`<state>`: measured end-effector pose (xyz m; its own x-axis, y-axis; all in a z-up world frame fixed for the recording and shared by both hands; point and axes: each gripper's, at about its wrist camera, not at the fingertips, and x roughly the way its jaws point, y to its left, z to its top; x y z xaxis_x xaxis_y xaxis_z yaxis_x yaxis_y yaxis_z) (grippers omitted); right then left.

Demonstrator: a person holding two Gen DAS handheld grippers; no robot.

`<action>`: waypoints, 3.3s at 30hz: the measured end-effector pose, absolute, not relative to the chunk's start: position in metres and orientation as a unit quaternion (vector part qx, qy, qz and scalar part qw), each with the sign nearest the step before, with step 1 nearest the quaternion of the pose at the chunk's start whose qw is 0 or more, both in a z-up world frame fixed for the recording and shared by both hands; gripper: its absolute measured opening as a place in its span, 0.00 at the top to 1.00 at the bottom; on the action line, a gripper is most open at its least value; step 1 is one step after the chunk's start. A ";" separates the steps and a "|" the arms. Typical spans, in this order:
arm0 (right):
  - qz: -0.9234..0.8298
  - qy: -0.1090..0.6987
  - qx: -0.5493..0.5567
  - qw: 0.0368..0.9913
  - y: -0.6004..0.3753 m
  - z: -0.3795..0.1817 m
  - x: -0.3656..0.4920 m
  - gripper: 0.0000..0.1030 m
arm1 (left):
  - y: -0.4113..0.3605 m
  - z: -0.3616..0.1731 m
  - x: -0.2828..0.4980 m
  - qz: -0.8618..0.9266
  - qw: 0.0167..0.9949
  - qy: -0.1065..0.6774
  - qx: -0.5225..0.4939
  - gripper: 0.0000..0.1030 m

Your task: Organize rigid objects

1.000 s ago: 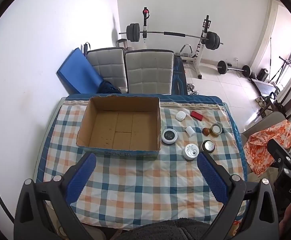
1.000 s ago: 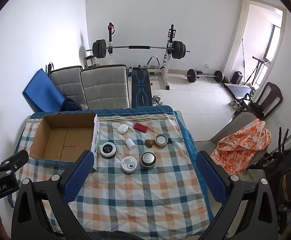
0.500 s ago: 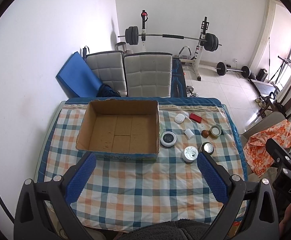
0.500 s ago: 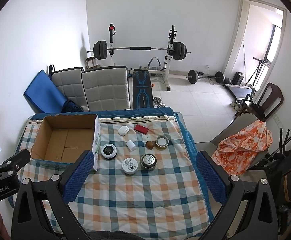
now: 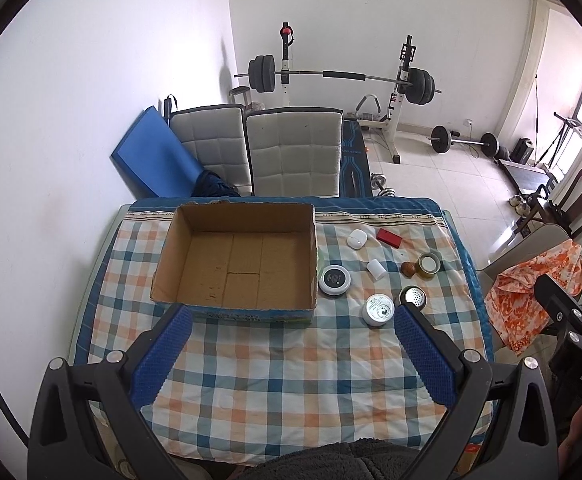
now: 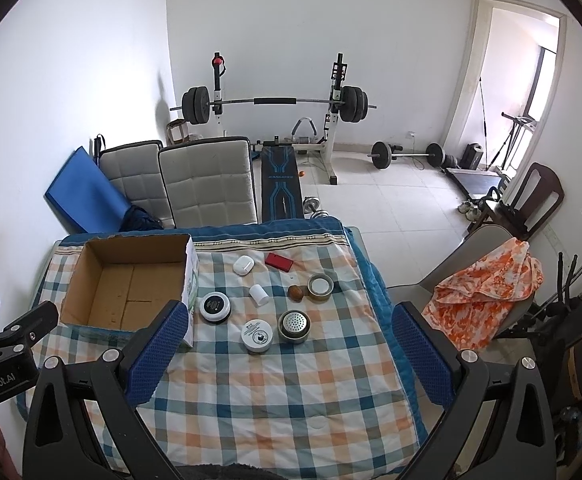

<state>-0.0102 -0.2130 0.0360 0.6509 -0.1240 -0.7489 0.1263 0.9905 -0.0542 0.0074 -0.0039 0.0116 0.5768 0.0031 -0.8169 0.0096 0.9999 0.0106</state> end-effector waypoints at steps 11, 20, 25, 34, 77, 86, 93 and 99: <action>-0.067 0.408 0.005 0.910 -0.216 0.037 -0.015 0.00 | -0.006 0.011 0.007 -0.003 0.888 0.459 0.006 0.00; -0.066 0.407 0.004 0.911 -0.214 0.038 -0.015 0.00 | -0.005 0.011 0.007 -0.003 0.888 0.459 0.006 0.00; -0.066 0.405 0.005 0.912 -0.214 0.041 -0.015 0.00 | -0.007 0.012 0.007 -0.005 0.888 0.459 0.003 0.00; -0.066 0.403 0.004 0.913 -0.214 0.042 -0.015 0.00 | -0.021 0.021 0.011 -0.003 0.889 0.457 0.007 0.00; -0.039 0.716 0.173 0.676 -0.316 -0.383 0.213 0.06 | -0.139 -0.305 0.217 0.048 0.733 0.668 0.122 0.00; -0.052 0.749 0.147 0.644 -0.329 -0.408 0.207 0.27 | -0.153 -0.317 0.227 0.031 0.726 0.676 0.121 0.00; -0.071 0.770 0.119 0.623 -0.375 -0.410 0.176 0.28 | -0.173 -0.347 0.226 -0.046 0.690 0.720 0.058 0.00; -0.072 0.764 0.145 0.624 -0.393 -0.411 0.162 0.28 | -0.190 -0.398 0.236 -0.067 0.650 0.754 0.056 0.06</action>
